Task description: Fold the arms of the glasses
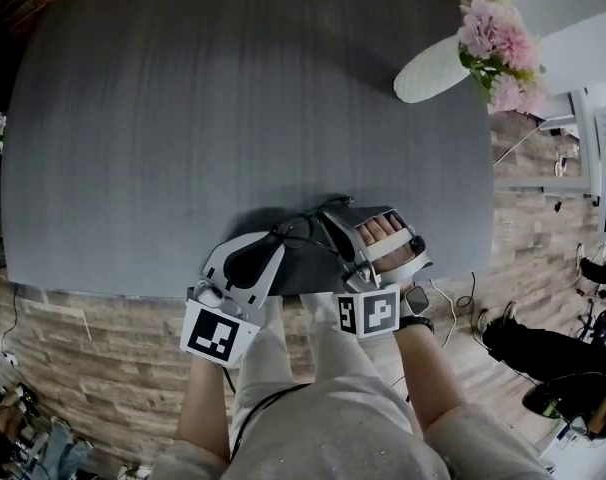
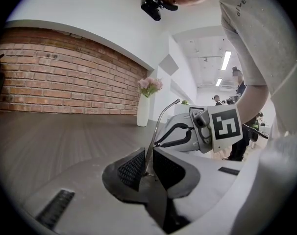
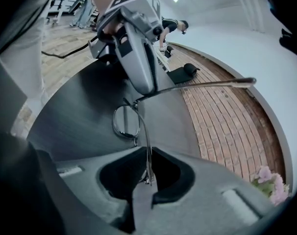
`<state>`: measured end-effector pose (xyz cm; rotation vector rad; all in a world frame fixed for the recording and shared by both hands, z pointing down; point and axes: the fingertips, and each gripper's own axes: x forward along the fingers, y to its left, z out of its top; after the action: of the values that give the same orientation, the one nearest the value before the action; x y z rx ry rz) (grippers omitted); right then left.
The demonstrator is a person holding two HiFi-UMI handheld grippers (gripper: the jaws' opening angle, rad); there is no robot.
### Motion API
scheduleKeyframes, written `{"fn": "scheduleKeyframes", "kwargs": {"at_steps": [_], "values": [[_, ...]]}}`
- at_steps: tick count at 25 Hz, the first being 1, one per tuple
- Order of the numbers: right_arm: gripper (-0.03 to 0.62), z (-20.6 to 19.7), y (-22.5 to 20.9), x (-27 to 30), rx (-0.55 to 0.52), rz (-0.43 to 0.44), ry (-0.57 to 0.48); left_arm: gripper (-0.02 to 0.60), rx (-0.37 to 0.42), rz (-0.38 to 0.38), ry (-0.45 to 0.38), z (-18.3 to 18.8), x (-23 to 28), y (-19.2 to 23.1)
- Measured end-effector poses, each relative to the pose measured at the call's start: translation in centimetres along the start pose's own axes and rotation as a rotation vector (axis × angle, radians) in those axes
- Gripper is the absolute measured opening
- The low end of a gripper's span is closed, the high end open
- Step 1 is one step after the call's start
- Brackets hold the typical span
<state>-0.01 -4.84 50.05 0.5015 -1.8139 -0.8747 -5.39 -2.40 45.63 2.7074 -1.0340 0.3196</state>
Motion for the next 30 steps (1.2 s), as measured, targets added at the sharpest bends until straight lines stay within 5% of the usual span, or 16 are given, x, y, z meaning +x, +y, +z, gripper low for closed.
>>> {"fn": "scheduleKeyframes", "kwargs": {"at_steps": [4,11,20,30], "values": [[0.034,0.3,-0.3,0.0,0.058,0.005,-0.022,0.046,0.001,0.002,-0.002,0.0,0.1,0.0],[0.109,1.1,-2.0,-1.4,0.326,0.022,-0.149,0.046,0.016,0.005,-0.006,0.3,0.1,0.0],[0.109,-0.8,-2.8,-3.1,0.567,0.030,-0.174,0.046,0.054,0.005,0.005,1.0,1.0,-0.3],[0.104,-1.6,-2.6,-3.6,0.647,0.037,-0.198,0.046,0.083,-0.006,0.058,0.4,3.0,-1.1]]}}
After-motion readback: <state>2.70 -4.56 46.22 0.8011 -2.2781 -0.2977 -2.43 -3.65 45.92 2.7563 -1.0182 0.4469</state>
